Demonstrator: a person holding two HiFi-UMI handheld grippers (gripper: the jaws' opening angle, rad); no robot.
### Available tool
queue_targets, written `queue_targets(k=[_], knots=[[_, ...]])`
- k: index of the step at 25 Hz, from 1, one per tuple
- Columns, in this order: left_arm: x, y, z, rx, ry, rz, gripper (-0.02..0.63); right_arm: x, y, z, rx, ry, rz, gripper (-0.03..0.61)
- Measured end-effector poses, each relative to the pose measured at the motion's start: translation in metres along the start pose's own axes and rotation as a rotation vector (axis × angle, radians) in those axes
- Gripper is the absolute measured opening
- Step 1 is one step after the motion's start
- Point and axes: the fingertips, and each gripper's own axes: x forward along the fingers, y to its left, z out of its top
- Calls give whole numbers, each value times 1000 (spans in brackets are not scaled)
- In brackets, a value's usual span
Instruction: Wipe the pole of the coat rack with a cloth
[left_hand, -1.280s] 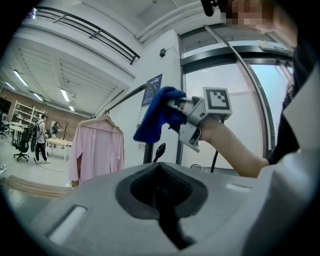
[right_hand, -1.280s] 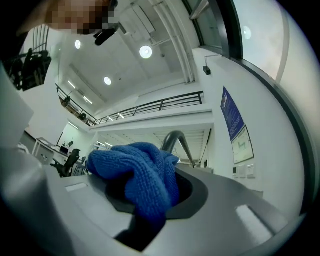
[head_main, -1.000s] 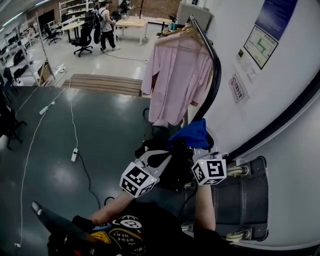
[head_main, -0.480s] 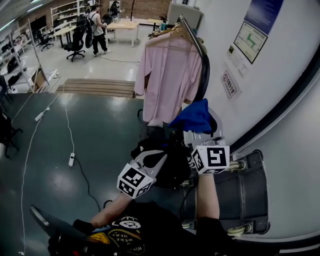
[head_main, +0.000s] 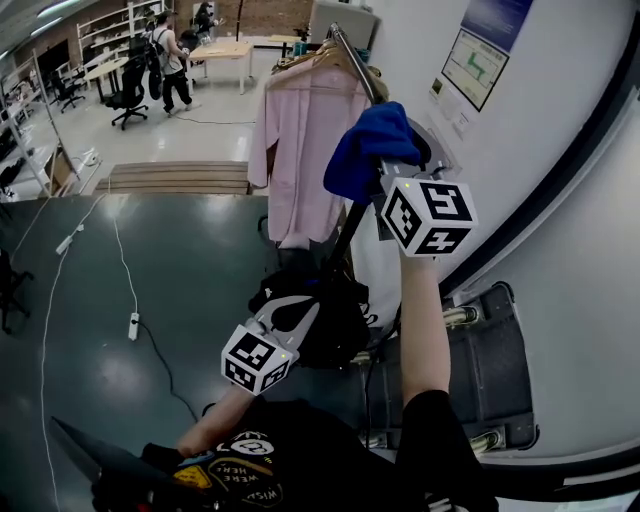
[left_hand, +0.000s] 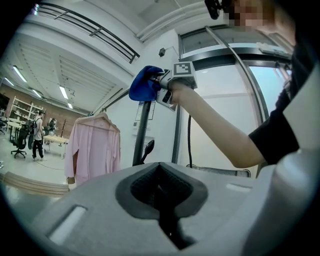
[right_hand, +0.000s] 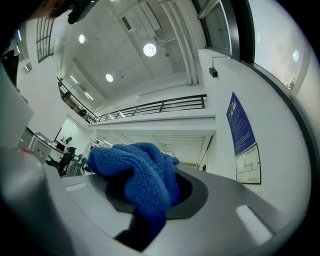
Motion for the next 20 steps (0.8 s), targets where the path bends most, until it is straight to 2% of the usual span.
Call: queue_targets(k=[5,8,11,15,20], knots=[[3,1,-2,-5,3,-5,-6,-29,19,-10,-77,-89,-40,78],[4,2,-3,-7,7,-9,-6,-56,37,-28,-103,-103,-27,78],[8,3,-6,-10,14,-13,-6,-81,45,-67,-36,-86,5,78],[10,5,-10,-12,25,-17,-6,-103,55,-136,87,3,34,80],[13,4,-12,-12,31,-21,-6,-115,67,-179,119,66,56,80]])
